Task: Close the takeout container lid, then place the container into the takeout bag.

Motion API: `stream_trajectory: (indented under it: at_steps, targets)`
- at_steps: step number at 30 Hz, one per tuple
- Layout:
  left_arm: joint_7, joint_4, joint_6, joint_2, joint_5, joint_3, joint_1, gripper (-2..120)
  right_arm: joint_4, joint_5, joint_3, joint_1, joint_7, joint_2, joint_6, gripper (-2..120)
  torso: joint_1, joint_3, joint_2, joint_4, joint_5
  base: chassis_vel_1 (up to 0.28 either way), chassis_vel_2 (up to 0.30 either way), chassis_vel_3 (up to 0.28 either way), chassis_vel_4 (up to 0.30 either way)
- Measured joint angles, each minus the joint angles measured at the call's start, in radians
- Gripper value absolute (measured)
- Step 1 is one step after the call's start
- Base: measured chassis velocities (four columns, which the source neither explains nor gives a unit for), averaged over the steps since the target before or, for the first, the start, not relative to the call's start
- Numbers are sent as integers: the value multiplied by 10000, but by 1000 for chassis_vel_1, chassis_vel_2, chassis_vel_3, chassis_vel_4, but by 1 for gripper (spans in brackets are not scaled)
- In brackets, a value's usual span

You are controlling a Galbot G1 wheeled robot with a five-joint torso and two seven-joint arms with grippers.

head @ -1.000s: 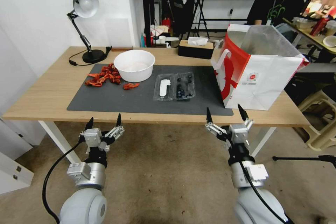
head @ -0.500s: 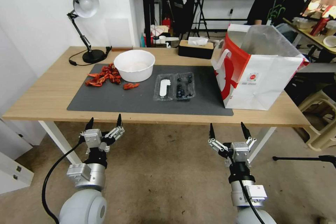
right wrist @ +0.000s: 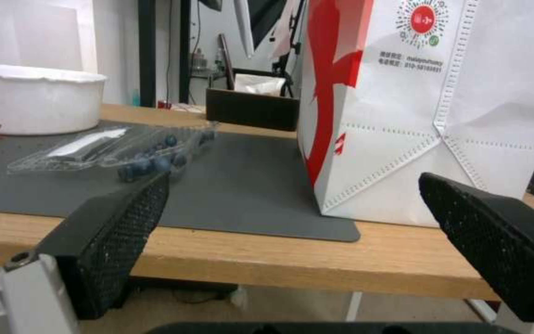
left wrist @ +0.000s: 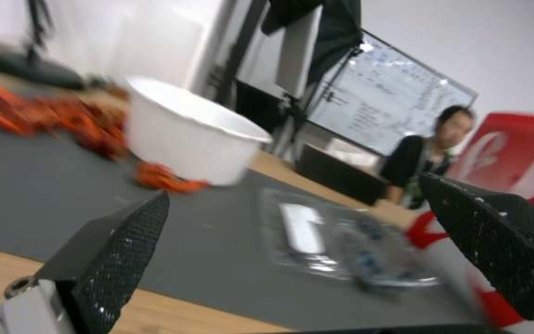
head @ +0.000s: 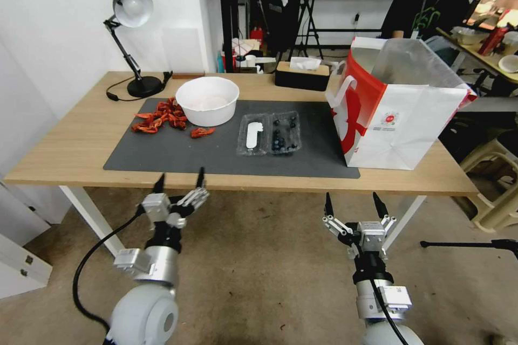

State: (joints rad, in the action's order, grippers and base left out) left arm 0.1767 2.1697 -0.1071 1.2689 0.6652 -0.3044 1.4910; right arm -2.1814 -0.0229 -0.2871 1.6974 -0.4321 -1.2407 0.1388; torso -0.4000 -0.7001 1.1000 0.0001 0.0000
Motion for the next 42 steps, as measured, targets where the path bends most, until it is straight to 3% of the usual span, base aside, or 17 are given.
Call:
stream_trajectory:
  at_steps: [3, 4, 6, 7, 11, 12, 15, 18, 29, 42]
  targets:
    - [811, 86, 587, -425, 1988, 589, -786, 100, 62, 48, -41, -36, 1, -13, 0, 100, -1, 0, 0, 0, 1, 0, 0, 0, 0]
    - [811, 86, 587, -425, 1988, 589, -786, 100, 62, 48, -41, -36, 1, -13, 0, 100, -1, 0, 0, 0, 1, 0, 0, 0, 0]
    - [1376, 93, 968, -589, 3315, 957, -1338, 100, 107, 65, -107, -43, 1, -58, 0, 100, 0, 0, 0, -3, 2, 0, 0, 0, 0]
    - [1376, 93, 968, -589, 3315, 957, -1338, 100, 107, 65, -107, -43, 1, -58, 0, 100, 0, 0, 0, -3, 2, 0, 0, 0, 0]
    - [2475, 1, 1597, -527, 6212, 1620, -2512, 100, 179, 69, -283, -56, 3, -159, -16, 100, 0, 0, -1, -1, 2, 0, 0, 0, 0]
    - [2475, 1, 1597, -527, 6212, 1620, -2512, 100, 179, 69, -283, -56, 3, -159, -16, 100, 0, 0, -1, -1, 2, 0, 0, 0, 0]
    - [3325, -262, 1873, -341, 7720, 1945, -3556, 100, 216, 69, -387, -55, 4, -219, -27, 100, -1, 0, 0, -1, 0, 0, 0, 0, 0]
    - [3805, -565, 1917, -224, 8502, 2155, -4277, 100, 237, 69, -456, -55, 2, -271, -41, 100, -1, 0, 0, -2, 2, 0, 0, 0, 0]
    - [5343, -2120, 1899, 325, 10020, 2678, -6080, 100, 243, 61, -622, -181, -22, -439, -204, 100, -1, 0, -1, -1, 1, 0, 0, 0, 0]
    - [5871, -3226, 1745, 833, 10331, 2672, -6850, 100, 293, 79, -648, -358, -51, -473, -278, 100, -1, 0, 0, -1, 1, 0, 0, 0, 0]
